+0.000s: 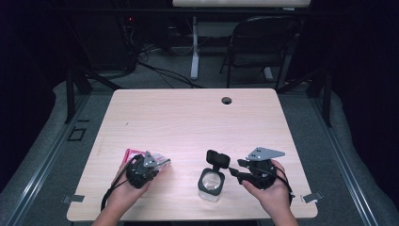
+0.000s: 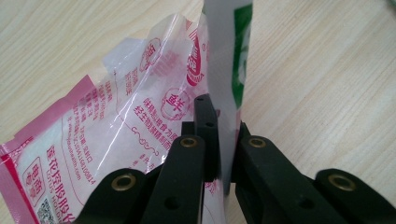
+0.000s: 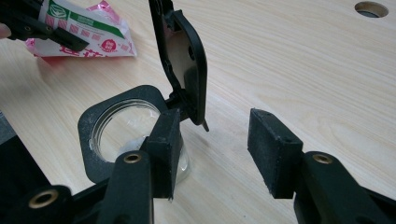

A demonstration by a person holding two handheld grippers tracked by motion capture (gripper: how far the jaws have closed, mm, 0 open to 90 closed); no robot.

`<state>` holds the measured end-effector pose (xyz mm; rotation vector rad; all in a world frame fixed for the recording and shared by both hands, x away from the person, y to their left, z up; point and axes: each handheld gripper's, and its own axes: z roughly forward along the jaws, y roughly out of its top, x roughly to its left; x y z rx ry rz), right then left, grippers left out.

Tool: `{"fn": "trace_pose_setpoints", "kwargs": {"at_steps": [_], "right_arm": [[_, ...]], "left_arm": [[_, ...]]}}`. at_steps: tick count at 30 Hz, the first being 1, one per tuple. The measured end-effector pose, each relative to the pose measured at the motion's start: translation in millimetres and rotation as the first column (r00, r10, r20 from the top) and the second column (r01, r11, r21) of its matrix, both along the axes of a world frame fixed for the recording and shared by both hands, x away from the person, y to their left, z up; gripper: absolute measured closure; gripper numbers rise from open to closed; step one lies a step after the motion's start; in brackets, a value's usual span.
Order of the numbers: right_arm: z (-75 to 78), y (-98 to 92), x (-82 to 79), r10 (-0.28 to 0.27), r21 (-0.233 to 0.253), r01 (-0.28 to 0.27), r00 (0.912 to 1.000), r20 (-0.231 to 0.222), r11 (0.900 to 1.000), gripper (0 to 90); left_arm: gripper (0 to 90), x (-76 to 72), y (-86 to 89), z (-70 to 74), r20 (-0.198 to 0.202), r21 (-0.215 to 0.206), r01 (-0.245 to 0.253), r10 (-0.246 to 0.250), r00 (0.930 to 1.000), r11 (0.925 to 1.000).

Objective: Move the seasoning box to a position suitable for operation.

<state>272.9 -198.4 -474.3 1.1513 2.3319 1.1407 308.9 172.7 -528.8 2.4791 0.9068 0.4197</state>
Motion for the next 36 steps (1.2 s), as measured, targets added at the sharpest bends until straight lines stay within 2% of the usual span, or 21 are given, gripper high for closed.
{"fn": "trace_pose_setpoints", "kwargs": {"at_steps": [11, 25, 36], "right_arm": [[-0.1, -1.6, -0.2, -0.002, -0.001, 0.002, 1.0, 0.002, 1.0, 54.1], [-0.4, -1.8, -0.4, 0.001, 0.007, -0.001, 1.0, 0.004, 1.0, 53.8], [-0.9, -2.3, -0.3, -0.003, 0.008, 0.003, 1.0, -0.001, 1.0, 53.8]], "left_arm": [[90.0, -0.6, 11.3, 12.7, -0.002, -0.002, 0.0, 0.0, 1.0, 1.0], [90.0, -1.7, 34.8, 40.4, 0.049, 0.018, -0.025, 0.024, 0.9985, 0.9995], [90.0, -0.4, 41.1, 48.2, 0.063, 0.026, -0.031, 0.03, 0.9976, 0.9992]]}}
